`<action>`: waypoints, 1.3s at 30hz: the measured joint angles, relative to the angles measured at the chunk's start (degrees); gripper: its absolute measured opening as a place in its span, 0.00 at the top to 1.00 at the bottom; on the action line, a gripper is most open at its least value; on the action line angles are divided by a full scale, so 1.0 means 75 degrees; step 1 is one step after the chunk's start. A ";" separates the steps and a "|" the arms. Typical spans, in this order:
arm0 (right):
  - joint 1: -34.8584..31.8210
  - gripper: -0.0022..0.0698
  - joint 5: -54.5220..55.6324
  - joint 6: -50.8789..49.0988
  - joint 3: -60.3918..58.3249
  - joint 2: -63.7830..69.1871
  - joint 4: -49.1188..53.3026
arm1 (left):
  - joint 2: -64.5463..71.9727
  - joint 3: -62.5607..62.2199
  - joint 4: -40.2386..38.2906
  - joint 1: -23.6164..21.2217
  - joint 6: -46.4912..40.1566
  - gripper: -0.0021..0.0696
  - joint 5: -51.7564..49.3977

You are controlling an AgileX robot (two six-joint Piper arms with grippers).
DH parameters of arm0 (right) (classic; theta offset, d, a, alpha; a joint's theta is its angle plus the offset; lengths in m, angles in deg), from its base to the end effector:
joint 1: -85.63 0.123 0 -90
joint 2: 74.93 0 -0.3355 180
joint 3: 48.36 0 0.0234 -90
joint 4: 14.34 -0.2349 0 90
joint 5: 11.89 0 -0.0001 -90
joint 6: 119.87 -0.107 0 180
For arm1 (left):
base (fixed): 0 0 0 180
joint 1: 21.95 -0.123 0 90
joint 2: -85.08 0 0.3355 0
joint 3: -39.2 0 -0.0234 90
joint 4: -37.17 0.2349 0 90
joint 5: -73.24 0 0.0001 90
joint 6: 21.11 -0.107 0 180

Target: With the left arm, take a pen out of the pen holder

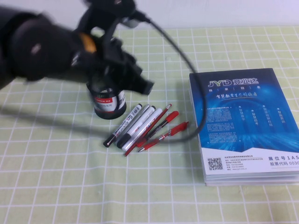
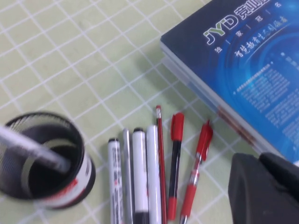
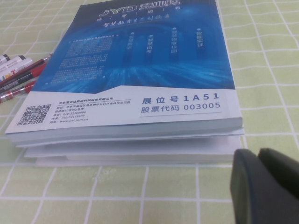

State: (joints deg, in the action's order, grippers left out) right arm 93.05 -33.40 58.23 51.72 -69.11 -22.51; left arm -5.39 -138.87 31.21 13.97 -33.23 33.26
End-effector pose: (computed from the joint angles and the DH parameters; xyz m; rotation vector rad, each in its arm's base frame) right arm 0.0001 0.0057 0.1664 -0.0020 1.8757 0.2524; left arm 0.2491 -0.1893 0.4054 0.8885 2.1345 -0.3313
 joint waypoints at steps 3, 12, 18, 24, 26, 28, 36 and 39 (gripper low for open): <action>0.0000 0.99 0.0000 0.0000 0.0000 0.0000 0.0000 | -0.0964 0.1214 0.0163 0.0000 0.0307 0.97 0.0524; 0.0000 0.99 0.0000 0.0000 0.0000 0.0000 0.0000 | -0.3604 0.4377 0.0356 0.0000 0.1426 0.97 0.2550; 0.0000 0.99 0.0000 0.0000 0.0000 0.0000 0.0000 | -0.4566 0.5258 0.0864 0.0000 0.1476 0.97 0.2676; 0.0000 0.99 0.0000 0.0000 0.0000 0.0000 0.0000 | -0.4677 0.5414 0.1113 0.0000 0.1525 0.97 0.2569; 0.0000 0.99 0.0000 0.0000 0.0000 0.0000 0.0000 | -0.4694 0.5553 0.1201 0.0000 0.1529 0.97 0.2743; 0.0000 0.99 0.0000 0.0000 0.0000 0.0000 0.0000 | -0.4721 0.5718 0.1217 0.0000 0.1542 0.97 0.3037; 0.0000 0.99 0.0000 0.0000 0.0000 0.0000 0.0000 | -0.5676 0.7441 0.1181 -0.0691 0.1513 0.97 0.5229; 0.0000 0.99 0.0000 0.0000 0.0000 0.0000 0.0000 | -0.6528 0.8188 0.1134 -0.1347 0.1446 0.97 0.5644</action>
State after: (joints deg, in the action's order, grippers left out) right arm 93.05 -33.40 58.23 51.72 -69.11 -22.51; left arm -54.35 -77.46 39.72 3.87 -22.38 75.59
